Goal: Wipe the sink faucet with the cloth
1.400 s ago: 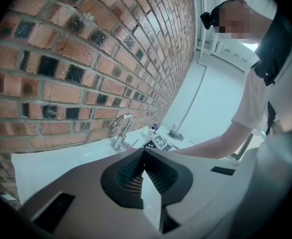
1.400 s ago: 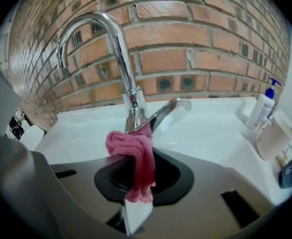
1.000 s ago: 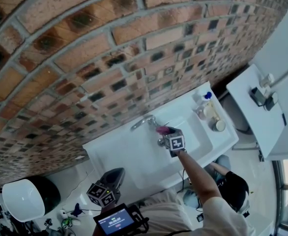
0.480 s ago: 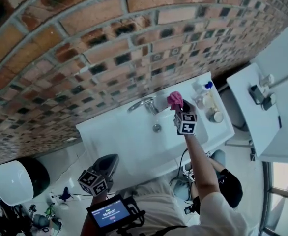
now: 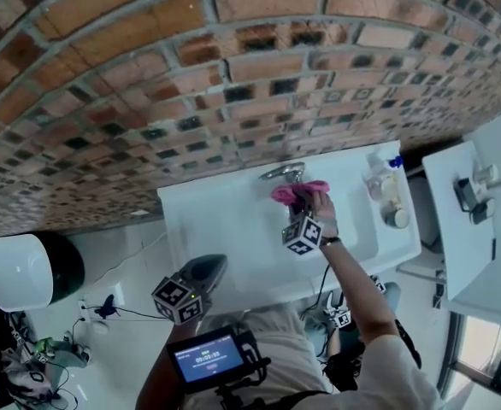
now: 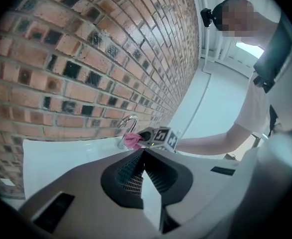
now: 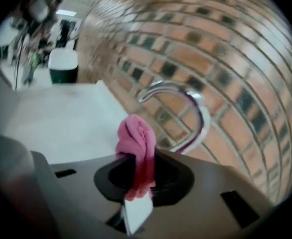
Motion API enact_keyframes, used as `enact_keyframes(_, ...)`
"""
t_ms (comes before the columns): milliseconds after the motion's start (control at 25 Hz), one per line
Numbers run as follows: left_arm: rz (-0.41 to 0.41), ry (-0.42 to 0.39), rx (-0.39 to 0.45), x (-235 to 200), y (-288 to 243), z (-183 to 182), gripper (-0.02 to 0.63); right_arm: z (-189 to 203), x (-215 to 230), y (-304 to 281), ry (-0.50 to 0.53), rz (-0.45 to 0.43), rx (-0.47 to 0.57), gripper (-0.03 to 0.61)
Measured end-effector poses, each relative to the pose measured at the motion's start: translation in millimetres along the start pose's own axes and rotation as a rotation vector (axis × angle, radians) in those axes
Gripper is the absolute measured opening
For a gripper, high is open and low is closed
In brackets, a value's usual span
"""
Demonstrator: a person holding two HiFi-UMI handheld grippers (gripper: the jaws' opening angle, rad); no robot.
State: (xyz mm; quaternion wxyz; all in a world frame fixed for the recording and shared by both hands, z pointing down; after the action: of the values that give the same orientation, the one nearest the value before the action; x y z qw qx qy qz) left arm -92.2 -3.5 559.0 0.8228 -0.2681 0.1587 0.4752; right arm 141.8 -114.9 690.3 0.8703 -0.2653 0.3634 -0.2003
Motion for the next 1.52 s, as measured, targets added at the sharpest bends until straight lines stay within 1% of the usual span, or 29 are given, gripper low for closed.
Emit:
enact_keyframes(80, -0.012, 0.006, 0.007, -0.7, 4.7, 0.6, -0.006, 7.0, -25.7, -31.8, 0.277, -0.023, -0.117, 0.075)
enact_keyframes(120, -0.017, 0.009, 0.01, -0.4, 6.8, 1.0, -0.006, 14.8, -36.8, -47.3, 0.38, -0.041, -0.166, 0.075)
enact_keyframes(160, -0.02, 0.01, 0.012, 0.1, 8.7, 1.5, -0.006, 22.1, -45.1, -61.0, 0.442, -0.059, -0.206, 0.075)
enact_keyframes(200, -0.024, 0.012, 0.015, 0.3, 10.8, 2.5, -0.006, 26.7, -49.9, -72.2, 0.469, -0.069, -0.235, 0.075)
enact_keyframes(280, -0.036, 0.02, 0.02, -0.8, 16.6, 5.6, -0.006, 33.9, -55.4, -87.9, 0.483, -0.085, -0.295, 0.075)
enact_keyframes(360, -0.055, 0.029, 0.024, -4.1, 24.1, 8.7, -0.006, 42.1, -61.0, -97.8, 0.49, -0.123, -0.372, 0.075)
enact_keyframes(440, -0.075, 0.042, 0.027, -8.0, 31.2, 11.3, -0.006, 49.5, -64.6, -104.7, 0.529, -0.156, -0.448, 0.077)
enact_keyframes(640, -0.103, 0.049, 0.033, -14.3, 41.5, 14.8, -0.006, 61.8, -70.6, -114.2, 0.771, -0.191, -0.586, 0.075)
enact_keyframes(680, -0.106, 0.048, 0.032, -15.4, 42.3, 15.4, -0.006, 63.9, -69.2, -114.8, 0.788, -0.198, -0.61, 0.075)
enact_keyframes(720, -0.108, 0.047, 0.031, -16.3, 42.8, 15.5, -0.006, 64.5, -66.3, -114.5, 0.77, -0.205, -0.622, 0.077)
enact_keyframes(760, -0.108, 0.048, 0.032, -17.0, 43.2, 15.4, -0.006, 62.7, -62.2, -112.5, 0.725, -0.21, -0.617, 0.077)
enact_keyframes(840, -0.109, 0.05, 0.036, -17.8, 44.2, 14.1, -0.006, 53.8, -52.9, -103.7, 0.625, -0.214, -0.569, 0.077)
enact_keyframes(880, -0.109, 0.05, 0.038, -18.2, 44.4, 13.2, -0.006, 48.9, -49.3, -98.5, 0.592, -0.211, -0.536, 0.075)
enact_keyframes(960, -0.109, 0.05, 0.039, -19.0, 44.6, 11.6, -0.006, 40.2, -42.1, -86.6, 0.551, -0.195, -0.487, 0.074)
enact_keyframes(1080, -0.106, 0.05, 0.035, -19.6, 45.0, 10.6, -0.006, 34.1, -24.5, -67.6, 0.495, -0.169, -0.477, 0.069)
enact_keyframes(1160, -0.104, 0.043, 0.025, -20.6, 44.2, 10.3, -0.006, 35.7, -13.6, -61.3, 0.51, -0.205, -0.456, 0.069)
enact_keyframes(1280, -0.102, 0.017, 0.011, -23.1, 39.5, 8.2, -0.006, 39.1, -2.6, -62.3, 0.602, -0.313, -0.379, 0.069)
enact_keyframes(1360, -0.102, 0.013, 0.008, -21.9, 38.4, 8.4, -0.006, 44.1, 2.3, -57.4, 0.656, -0.36, -0.363, 0.067)
enact_keyframes(1440, -0.1, 0.012, 0.007, -20.4, 36.7, 8.5, -0.006, 52.1, 8.7, -52.2, 0.69, -0.373, -0.362, 0.066)
enact_keyframes(1520, -0.097, 0.008, 0.004, -19.5, 35.4, 8.1, -0.006, 57.0, 15.2, -51.7, 0.667, -0.361, -0.348, 0.066)
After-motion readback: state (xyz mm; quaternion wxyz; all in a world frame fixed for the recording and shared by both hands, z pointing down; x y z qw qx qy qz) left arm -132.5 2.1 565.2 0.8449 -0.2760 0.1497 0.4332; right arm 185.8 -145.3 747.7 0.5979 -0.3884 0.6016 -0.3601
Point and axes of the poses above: the fingertips, and each gripper's own axes: y backward along the fingers, x to its right, z out of its underside, the point moved 3 cm from there along y, backward along the fingers, and after that the axes turned 7 degrees about x, right-handed, at the moved point
